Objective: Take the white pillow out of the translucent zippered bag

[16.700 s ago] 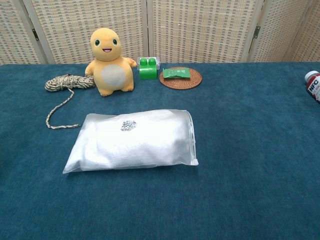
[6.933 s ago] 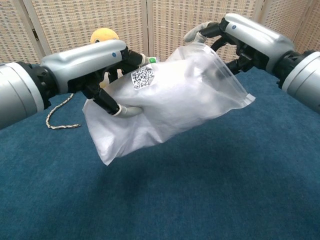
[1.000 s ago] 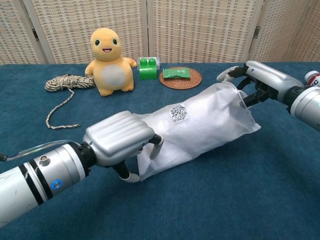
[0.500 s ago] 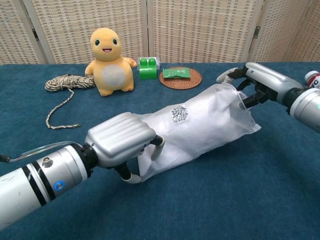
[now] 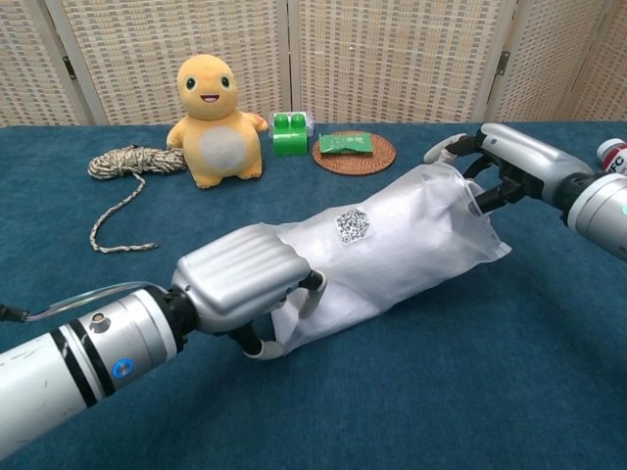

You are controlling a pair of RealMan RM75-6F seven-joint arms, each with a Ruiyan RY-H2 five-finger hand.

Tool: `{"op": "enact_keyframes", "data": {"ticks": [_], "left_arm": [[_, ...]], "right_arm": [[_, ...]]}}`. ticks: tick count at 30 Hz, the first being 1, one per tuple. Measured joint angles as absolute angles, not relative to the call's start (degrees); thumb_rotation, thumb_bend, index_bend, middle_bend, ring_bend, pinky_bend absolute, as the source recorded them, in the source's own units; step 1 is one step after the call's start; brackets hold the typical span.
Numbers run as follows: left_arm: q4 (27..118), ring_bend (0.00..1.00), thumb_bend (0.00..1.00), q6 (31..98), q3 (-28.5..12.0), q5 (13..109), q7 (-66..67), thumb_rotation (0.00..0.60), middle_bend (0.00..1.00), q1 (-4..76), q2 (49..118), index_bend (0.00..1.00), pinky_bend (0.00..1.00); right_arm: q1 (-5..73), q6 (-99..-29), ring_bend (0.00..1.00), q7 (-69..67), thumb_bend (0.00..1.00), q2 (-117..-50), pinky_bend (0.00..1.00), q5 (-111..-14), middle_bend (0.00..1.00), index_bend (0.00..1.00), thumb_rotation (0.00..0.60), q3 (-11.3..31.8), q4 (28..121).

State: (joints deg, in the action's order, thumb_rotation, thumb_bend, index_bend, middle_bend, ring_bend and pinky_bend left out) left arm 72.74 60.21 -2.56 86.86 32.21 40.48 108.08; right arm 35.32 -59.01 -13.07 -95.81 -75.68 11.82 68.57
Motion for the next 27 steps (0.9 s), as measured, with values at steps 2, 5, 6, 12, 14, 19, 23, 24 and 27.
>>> {"op": "enact_keyframes", "data": {"ticks": [2, 5, 6, 12, 14, 19, 23, 24, 27], "left_arm": [[72.7, 0.90, 0.26, 60.4, -2.6, 87.0, 32.1, 0.600, 1.00, 40.5, 108.1, 0.52, 0.94], [72.6, 0.90, 0.27, 60.6, -2.6, 87.2, 31.9, 0.600, 1.00, 40.5, 108.1, 0.52, 0.94], [72.6, 0.90, 0.27, 60.6, -2.6, 87.3, 31.8, 0.600, 1.00, 40.5, 108.1, 0.52, 0.94], [72.7, 0.90, 0.31, 60.9, -2.5, 87.4, 30.9, 0.600, 1.00, 40.3, 107.9, 0.54, 0.94], [72.7, 0.90, 0.34, 60.9, -2.4, 87.4, 30.8, 0.600, 1.00, 40.3, 107.8, 0.54, 0.94], [72.6, 0.89, 0.38, 60.7, -2.4, 87.6, 30.7, 0.600, 1.00, 40.5, 107.9, 0.55, 0.94], [72.8, 0.89, 0.41, 60.5, -2.4, 87.5, 30.4, 0.600, 1.00, 40.5, 107.8, 0.54, 0.94], [72.9, 0.88, 0.42, 60.4, -2.4, 87.4, 30.3, 0.600, 1.00, 40.5, 107.8, 0.54, 0.94], [72.9, 0.88, 0.42, 60.5, -2.3, 87.4, 30.2, 0.600, 1.00, 40.4, 107.8, 0.55, 0.94]], "right_arm": [[35.3, -59.0, 0.12, -13.1, 0.56, -95.7, 0.29, -75.7, 0.21, 0.66, 0.600, 11.9, 68.6], [35.3, -58.9, 0.12, -13.1, 0.56, -95.7, 0.29, -75.5, 0.21, 0.66, 0.600, 11.9, 68.6], [35.3, -58.8, 0.12, -13.2, 0.56, -95.7, 0.29, -75.5, 0.21, 0.66, 0.600, 11.9, 68.5], [35.3, -58.4, 0.12, -13.4, 0.56, -95.9, 0.29, -75.2, 0.21, 0.66, 0.600, 11.9, 68.0], [35.3, -58.3, 0.12, -13.5, 0.56, -95.9, 0.29, -75.2, 0.21, 0.66, 0.600, 11.9, 67.9], [35.3, -58.3, 0.12, -13.7, 0.56, -96.0, 0.29, -75.2, 0.21, 0.66, 0.600, 12.0, 67.8], [35.3, -58.2, 0.12, -13.7, 0.56, -96.0, 0.29, -75.0, 0.21, 0.66, 0.600, 12.0, 67.7], [35.2, -58.2, 0.12, -13.8, 0.56, -96.0, 0.29, -75.0, 0.21, 0.66, 0.600, 12.1, 67.7], [35.2, -58.1, 0.12, -13.9, 0.56, -96.0, 0.29, -74.9, 0.21, 0.66, 0.600, 12.1, 67.6]]}}
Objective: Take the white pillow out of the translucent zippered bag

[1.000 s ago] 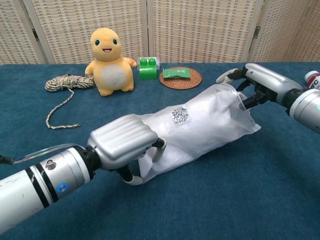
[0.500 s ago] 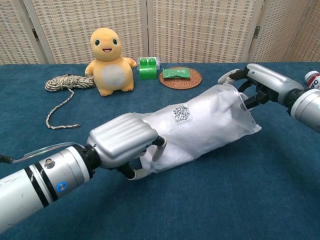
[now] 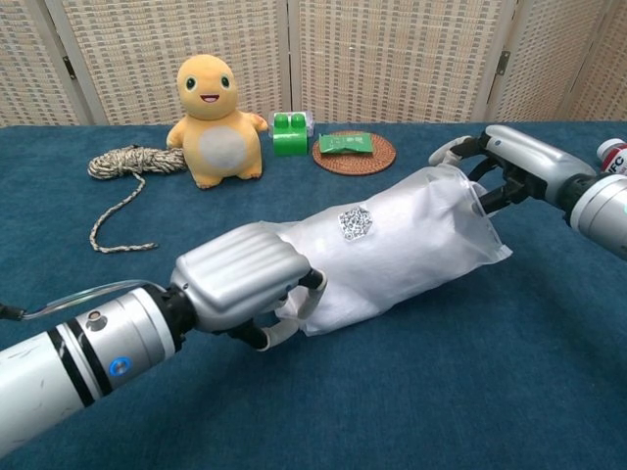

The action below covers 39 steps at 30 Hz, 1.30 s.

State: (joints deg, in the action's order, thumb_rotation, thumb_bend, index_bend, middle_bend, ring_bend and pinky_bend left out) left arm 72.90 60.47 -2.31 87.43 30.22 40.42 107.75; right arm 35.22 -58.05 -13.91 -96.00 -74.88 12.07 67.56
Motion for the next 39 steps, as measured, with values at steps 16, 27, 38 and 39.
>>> {"op": "enact_keyframes", "data": {"ticks": [16, 27, 38, 39], "left_arm": [[74.6, 0.89, 0.42, 62.8, -2.9, 87.8, 28.6, 0.600, 1.00, 39.5, 105.9, 0.60, 0.94], [77.5, 0.90, 0.42, 65.0, -5.0, 85.7, 29.0, 0.600, 1.00, 38.0, 102.2, 0.61, 0.93], [79.4, 0.89, 0.43, 67.7, -6.9, 83.1, 27.6, 0.600, 1.00, 35.9, 97.8, 0.61, 0.93], [79.6, 0.89, 0.43, 68.0, -7.0, 82.8, 27.4, 0.600, 1.00, 35.6, 97.2, 0.61, 0.93]], "right_arm": [[35.1, -58.4, 0.12, -13.9, 0.57, -94.8, 0.29, -74.4, 0.22, 0.66, 0.600, 13.0, 67.8], [35.3, -59.9, 0.12, -12.5, 0.58, -91.6, 0.29, -73.5, 0.22, 0.66, 0.600, 15.4, 71.0], [35.4, -61.5, 0.12, -10.5, 0.58, -87.8, 0.29, -72.3, 0.22, 0.66, 0.600, 17.6, 75.4], [35.4, -61.5, 0.12, -10.4, 0.58, -87.6, 0.29, -72.2, 0.22, 0.66, 0.600, 17.7, 75.6]]}}
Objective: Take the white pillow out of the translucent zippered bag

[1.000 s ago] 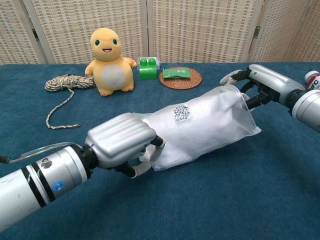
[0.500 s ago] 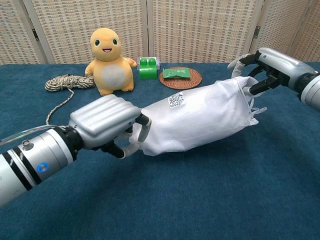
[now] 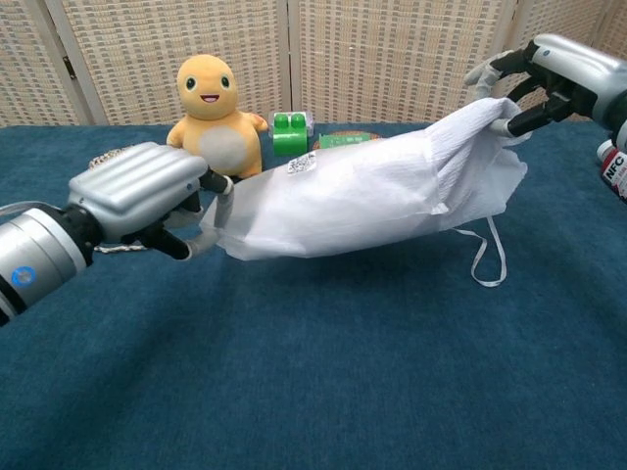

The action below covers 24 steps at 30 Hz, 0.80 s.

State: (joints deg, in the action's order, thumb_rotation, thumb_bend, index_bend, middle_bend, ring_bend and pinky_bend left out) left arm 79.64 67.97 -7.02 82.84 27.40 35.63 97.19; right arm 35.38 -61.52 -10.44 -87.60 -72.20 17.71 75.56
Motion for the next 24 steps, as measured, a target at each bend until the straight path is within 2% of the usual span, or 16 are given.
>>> {"op": "enact_keyframes", "data": {"ticks": [10, 24], "left_arm": [[80.3, 0.89, 0.43, 69.8, -6.4, 81.6, 25.6, 0.600, 1.00, 32.9, 93.1, 0.61, 0.93], [78.2, 0.89, 0.43, 71.0, -6.1, 80.4, 22.2, 0.600, 1.00, 30.6, 91.1, 0.61, 0.93]], "right_arm": [[35.2, -62.4, 0.12, -10.2, 0.58, -85.9, 0.29, -71.2, 0.22, 0.66, 0.600, 18.5, 76.8], [34.7, -64.0, 0.12, -10.8, 0.58, -83.9, 0.29, -70.3, 0.22, 0.66, 0.600, 19.8, 78.2]]}}
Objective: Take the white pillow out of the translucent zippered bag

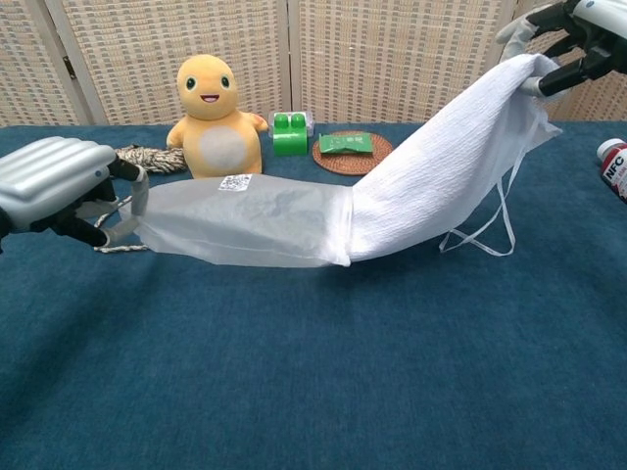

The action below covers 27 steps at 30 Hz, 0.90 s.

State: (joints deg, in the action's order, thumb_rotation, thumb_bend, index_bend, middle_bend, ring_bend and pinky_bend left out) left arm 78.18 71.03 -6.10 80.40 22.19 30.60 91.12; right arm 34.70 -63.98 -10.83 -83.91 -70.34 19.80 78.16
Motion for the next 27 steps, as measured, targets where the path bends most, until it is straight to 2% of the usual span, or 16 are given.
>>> {"op": "enact_keyframes", "data": {"ticks": [16, 21, 24, 26, 27], "left_arm": [[76.1, 0.89, 0.43, 72.4, -5.7, 79.8, 18.6, 0.600, 1.00, 27.9, 88.7, 0.61, 0.93], [75.6, 0.89, 0.42, 72.4, -5.3, 80.5, 18.4, 0.600, 1.00, 27.8, 89.3, 0.53, 0.93], [75.6, 0.88, 0.41, 72.5, -5.5, 80.7, 18.2, 0.600, 1.00, 27.9, 89.5, 0.44, 0.93], [75.8, 0.87, 0.36, 72.7, -5.6, 80.9, 18.0, 0.600, 1.00, 27.9, 89.5, 0.37, 0.93], [75.9, 0.87, 0.33, 72.9, -5.7, 81.1, 18.0, 0.600, 1.00, 27.9, 89.5, 0.34, 0.93]], "right_arm": [[34.4, -64.5, 0.12, -11.2, 0.58, -83.8, 0.29, -69.6, 0.22, 0.66, 0.600, 19.7, 78.3], [34.8, -64.0, 0.12, -10.1, 0.53, -84.1, 0.29, -70.0, 0.22, 0.65, 0.600, 19.0, 78.4], [35.1, -64.0, 0.12, -9.4, 0.39, -84.2, 0.29, -70.2, 0.22, 0.53, 0.600, 18.8, 78.6], [35.1, -64.0, 0.12, -8.8, 0.23, -84.2, 0.29, -70.2, 0.21, 0.34, 0.600, 18.8, 78.7], [35.2, -63.9, 0.12, -8.4, 0.19, -84.2, 0.29, -70.1, 0.21, 0.28, 0.600, 18.7, 78.8]]}}
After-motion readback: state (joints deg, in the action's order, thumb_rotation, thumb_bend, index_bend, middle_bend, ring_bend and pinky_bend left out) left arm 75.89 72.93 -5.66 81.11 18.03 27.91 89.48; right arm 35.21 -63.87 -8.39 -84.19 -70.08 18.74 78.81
